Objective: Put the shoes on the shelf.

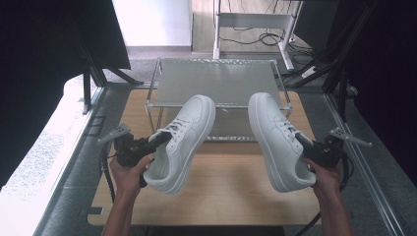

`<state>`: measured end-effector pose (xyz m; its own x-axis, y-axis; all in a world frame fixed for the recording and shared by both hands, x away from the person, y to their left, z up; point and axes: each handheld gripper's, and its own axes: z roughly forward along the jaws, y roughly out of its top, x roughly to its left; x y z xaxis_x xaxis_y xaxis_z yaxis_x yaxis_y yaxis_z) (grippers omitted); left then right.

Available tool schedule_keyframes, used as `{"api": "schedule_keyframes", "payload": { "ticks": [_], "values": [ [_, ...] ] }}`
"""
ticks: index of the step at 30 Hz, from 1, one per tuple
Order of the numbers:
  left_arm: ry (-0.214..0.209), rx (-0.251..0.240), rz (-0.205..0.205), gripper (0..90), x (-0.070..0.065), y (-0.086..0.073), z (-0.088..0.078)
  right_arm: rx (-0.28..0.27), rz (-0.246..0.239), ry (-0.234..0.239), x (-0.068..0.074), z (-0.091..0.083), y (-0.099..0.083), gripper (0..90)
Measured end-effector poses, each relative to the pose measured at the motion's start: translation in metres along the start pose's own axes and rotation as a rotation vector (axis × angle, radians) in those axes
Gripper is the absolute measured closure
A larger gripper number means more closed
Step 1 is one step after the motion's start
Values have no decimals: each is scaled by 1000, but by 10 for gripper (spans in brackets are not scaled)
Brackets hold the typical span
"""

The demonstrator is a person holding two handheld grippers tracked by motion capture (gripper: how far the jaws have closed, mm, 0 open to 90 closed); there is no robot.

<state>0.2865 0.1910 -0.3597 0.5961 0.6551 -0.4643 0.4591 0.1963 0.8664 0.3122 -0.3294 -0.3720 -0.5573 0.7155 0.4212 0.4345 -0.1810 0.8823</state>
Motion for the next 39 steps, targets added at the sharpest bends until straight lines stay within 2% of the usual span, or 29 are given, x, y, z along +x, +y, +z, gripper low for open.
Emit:
{"api": "schedule_keyframes", "payload": {
  "ticks": [4,5,9,13,19,24,30,31,35,39],
  "values": [
    [-13,-14,-5,826,0,11,4,-6,-4,9,5,4,12,861],
    [-15,-6,7,827,-1,19,8,3,8,34,5,8,19,861],
    [-8,-1,18,827,0,29,13,16,13,53,5,16,29,861],
    [-6,-8,23,828,1,43,18,14,6,43,8,24,44,861],
    [-7,-25,13,828,2,57,20,1,21,24,8,30,54,861],
    [9,-33,16,828,3,61,21,-5,42,35,8,35,57,861],
    [0,-39,-6,828,6,67,25,2,41,16,13,42,67,859],
    [-1,-39,-8,827,7,68,26,7,22,12,14,45,71,860],
    [-4,-37,-36,828,10,72,33,14,15,6,16,51,78,860],
    [21,-34,-31,827,11,75,40,13,3,-4,18,56,84,860]
  ]
}}
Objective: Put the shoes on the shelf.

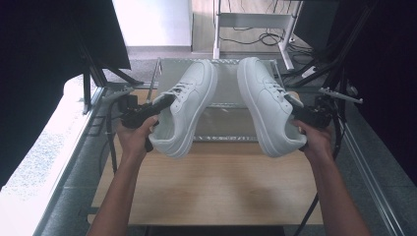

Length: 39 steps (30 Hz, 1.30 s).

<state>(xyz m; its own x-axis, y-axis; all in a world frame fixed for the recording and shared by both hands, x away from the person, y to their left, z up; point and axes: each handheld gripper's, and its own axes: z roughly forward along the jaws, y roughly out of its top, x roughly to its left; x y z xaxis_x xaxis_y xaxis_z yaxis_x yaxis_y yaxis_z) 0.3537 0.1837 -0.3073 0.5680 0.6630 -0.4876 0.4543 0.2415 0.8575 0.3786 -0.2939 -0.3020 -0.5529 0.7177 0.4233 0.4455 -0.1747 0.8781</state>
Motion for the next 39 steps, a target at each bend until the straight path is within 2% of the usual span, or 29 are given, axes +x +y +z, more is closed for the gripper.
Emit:
{"api": "schedule_keyframes", "payload": {
  "ticks": [12,17,19,25,28,32,35,36,39],
  "values": [
    [16,-3,-16,826,3,15,17,-4,11,-13,4,13,19,860],
    [43,-7,-13,826,6,25,25,6,-14,-41,9,21,28,861],
    [62,-5,-26,826,10,31,30,12,-30,-60,10,28,34,861],
    [84,-1,-40,826,17,41,38,26,-34,-90,10,41,42,860],
    [94,2,-44,825,18,43,43,25,-15,-95,10,49,46,861],
    [101,14,-33,825,18,49,48,17,-20,-112,11,54,50,860],
    [105,6,-38,825,16,53,51,13,-10,-118,11,56,52,860],
    [107,4,-44,825,15,55,53,7,8,-124,10,59,55,860],
    [114,2,-44,826,14,58,55,4,9,-134,10,62,58,860]
  ]
}}
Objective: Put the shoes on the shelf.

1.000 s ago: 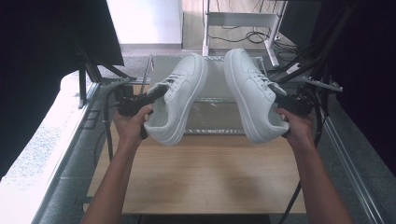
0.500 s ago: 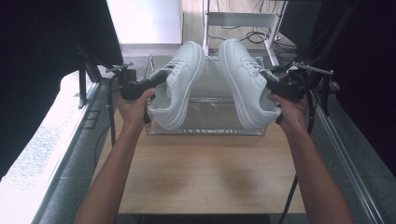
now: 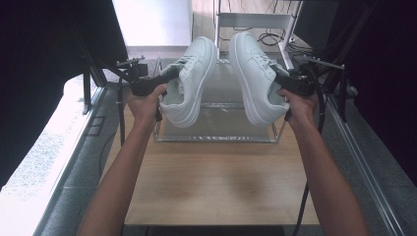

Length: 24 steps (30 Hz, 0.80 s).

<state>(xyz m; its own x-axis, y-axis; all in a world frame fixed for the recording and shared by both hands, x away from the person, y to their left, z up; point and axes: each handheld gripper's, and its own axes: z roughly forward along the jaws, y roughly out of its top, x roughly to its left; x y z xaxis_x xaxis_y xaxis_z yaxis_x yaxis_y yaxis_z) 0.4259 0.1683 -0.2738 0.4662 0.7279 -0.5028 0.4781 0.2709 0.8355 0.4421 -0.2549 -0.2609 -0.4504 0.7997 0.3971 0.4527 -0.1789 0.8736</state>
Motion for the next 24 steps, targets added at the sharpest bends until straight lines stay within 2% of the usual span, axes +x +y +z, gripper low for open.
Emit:
{"api": "schedule_keyframes", "payload": {
  "ticks": [1,4,8,9,12,16,20,24],
  "values": [
    [15,1,13,825,-2,2,2,-4,-6,-11,1,3,3,860],
    [24,-1,26,825,-3,5,3,-7,0,-16,1,7,5,860],
    [26,-3,6,825,0,10,8,-1,6,-35,1,14,7,860],
    [32,-5,-13,825,2,12,12,-2,5,-40,1,16,8,860],
    [49,-2,-26,826,4,14,17,-4,24,-56,2,22,9,860],
    [72,12,-22,825,5,19,27,7,35,-65,3,35,12,860],
    [79,24,-36,826,7,22,35,27,18,-89,3,46,15,860],
    [107,27,-26,825,7,25,41,42,34,-111,1,55,17,860]
  ]
}}
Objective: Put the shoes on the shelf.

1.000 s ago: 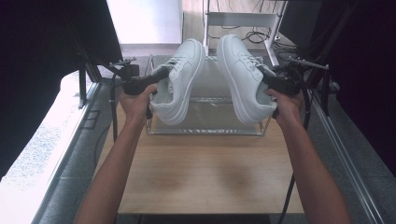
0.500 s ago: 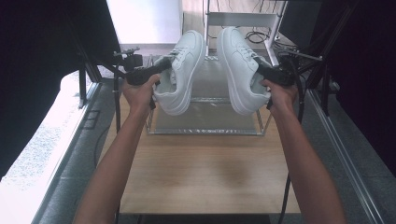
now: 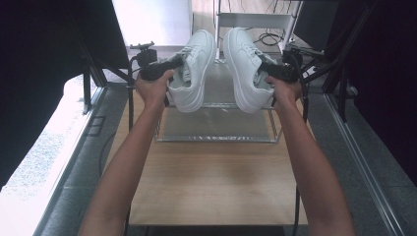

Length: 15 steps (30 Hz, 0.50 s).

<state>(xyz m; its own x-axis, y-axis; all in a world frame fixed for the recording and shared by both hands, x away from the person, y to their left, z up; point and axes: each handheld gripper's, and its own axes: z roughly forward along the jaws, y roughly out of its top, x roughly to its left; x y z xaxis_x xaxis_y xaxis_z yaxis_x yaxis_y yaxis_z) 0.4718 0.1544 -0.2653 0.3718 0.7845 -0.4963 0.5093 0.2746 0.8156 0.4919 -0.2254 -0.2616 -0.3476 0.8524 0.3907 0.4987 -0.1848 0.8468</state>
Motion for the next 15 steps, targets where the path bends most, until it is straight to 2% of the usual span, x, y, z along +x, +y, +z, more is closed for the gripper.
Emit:
{"api": "schedule_keyframes", "payload": {
  "ticks": [6,11,15],
  "values": [
    [20,16,-15,825,3,0,10,19,-13,-26,1,8,-1,860],
    [50,32,-39,824,7,-1,29,21,-6,-53,0,15,1,860],
    [78,49,-23,824,5,0,47,20,7,-90,-2,23,6,860]
  ]
}}
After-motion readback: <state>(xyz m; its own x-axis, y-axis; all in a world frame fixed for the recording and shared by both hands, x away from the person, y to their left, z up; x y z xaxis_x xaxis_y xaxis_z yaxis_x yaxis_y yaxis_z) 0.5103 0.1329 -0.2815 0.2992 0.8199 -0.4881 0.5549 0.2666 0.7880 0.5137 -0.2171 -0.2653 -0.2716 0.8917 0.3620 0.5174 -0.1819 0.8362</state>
